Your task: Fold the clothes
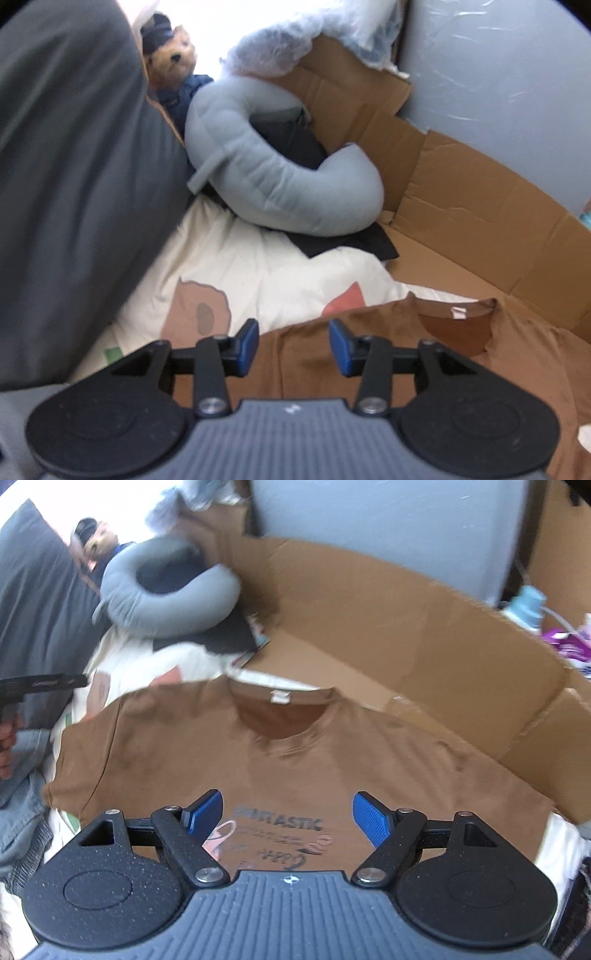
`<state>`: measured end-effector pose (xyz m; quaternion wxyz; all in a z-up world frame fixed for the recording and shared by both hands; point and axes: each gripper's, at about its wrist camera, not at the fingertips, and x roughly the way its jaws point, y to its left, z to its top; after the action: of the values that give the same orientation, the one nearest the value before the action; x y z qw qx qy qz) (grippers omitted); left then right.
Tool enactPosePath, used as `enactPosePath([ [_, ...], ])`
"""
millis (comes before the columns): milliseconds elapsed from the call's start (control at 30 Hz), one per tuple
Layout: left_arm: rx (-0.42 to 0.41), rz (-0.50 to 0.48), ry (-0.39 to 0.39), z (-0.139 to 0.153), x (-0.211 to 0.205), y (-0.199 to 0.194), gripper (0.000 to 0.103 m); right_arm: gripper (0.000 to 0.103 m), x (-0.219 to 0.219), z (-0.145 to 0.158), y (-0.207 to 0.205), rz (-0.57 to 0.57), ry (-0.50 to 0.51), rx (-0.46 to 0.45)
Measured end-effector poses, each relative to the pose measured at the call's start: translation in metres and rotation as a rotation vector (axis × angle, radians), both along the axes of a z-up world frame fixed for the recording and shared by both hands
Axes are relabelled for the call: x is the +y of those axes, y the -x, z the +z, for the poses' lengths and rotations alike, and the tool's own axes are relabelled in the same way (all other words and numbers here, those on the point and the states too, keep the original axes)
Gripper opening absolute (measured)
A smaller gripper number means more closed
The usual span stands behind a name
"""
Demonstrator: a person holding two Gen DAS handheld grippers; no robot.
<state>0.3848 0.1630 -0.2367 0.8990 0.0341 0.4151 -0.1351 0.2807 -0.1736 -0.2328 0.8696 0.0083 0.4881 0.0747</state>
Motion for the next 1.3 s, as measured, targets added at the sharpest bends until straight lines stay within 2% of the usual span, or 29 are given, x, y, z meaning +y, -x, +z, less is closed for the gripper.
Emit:
enactPosePath([
  [133,0.005,-0.039,-0.033,0.037,-0.002,0.019,0.054,0.083,-0.025,0.037,0.02,-0.05,-0.037,-0.016],
  [300,0.019,-0.04,-0.058,0.083,-0.005,0.05,0.055,0.083,-0.055,0.092,0.046,-0.086,-0.072,-0.043],
  [600,0.039,-0.007,-0.049,0.149,0.013,0.109,0.058,0.083,-0.099,0.189,0.088,-0.116,-0.079,-0.106],
  [667,0.033,-0.004,-0.051,0.163,0.019,0.121,0.063,0.083,-0.11,0.211,0.098,-0.122,-0.092,-0.122],
  [833,0.037,0.018,-0.039,0.194,0.036,0.144,0.064,0.083,-0.139,0.258,0.123,-0.129,-0.115,-0.136],
  [1300,0.015,0.045,0.01,0.27,0.077,0.196,0.069,0.083,-0.217,0.356,0.202,-0.211,-0.16,-0.234],
])
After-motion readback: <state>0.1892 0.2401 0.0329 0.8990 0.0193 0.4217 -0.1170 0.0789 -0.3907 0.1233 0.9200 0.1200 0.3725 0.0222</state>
